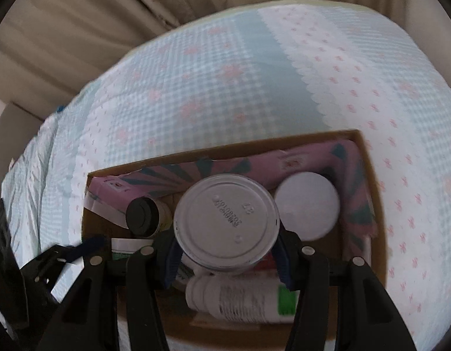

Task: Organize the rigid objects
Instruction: 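Open both tools to release the earbud case and tin into the box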

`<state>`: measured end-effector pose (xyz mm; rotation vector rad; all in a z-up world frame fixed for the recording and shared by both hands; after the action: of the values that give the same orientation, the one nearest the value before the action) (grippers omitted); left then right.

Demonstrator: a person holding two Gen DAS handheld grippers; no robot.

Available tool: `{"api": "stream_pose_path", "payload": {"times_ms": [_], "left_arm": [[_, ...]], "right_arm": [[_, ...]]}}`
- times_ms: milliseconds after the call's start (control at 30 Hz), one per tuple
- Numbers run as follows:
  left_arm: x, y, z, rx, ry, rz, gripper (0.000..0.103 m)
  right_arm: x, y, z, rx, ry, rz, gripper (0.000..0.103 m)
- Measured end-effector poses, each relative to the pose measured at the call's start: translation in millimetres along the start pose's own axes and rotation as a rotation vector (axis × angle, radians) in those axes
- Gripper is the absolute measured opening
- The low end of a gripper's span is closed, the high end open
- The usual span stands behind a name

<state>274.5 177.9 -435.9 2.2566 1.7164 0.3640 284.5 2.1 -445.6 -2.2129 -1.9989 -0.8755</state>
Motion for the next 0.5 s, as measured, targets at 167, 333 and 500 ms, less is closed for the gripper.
{"api": "stream_pose_path", "payload": {"times_ms": [167, 333, 500], "left_arm": [[0, 0, -3, -0.006, 0.001, 0.003, 0.103], [2, -1, -5, 0.005, -0.007, -0.012, 0.103], [1, 0, -11, -0.007, 0.008, -0.017, 0.103]], "right_arm": [[1, 9, -15, -0.074, -0.049, -0.014, 0.103], [-9, -1, -25, -0.074, -0.103, 0.032, 0.103], [-19, -10, -32, -0.064, -0.108, 0.05, 0.103]]}}
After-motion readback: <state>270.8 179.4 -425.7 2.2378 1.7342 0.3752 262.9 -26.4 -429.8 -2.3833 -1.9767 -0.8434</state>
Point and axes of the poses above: each gripper's, at about its wrist camera, not at the fingertips, and z roughly the way its jaws point, x to its left, y to its top, the point moved 3 cm from there along z, roughly the way its jaws point, and after that the axes turned 10 degrees about y, right-handed, at the moved point
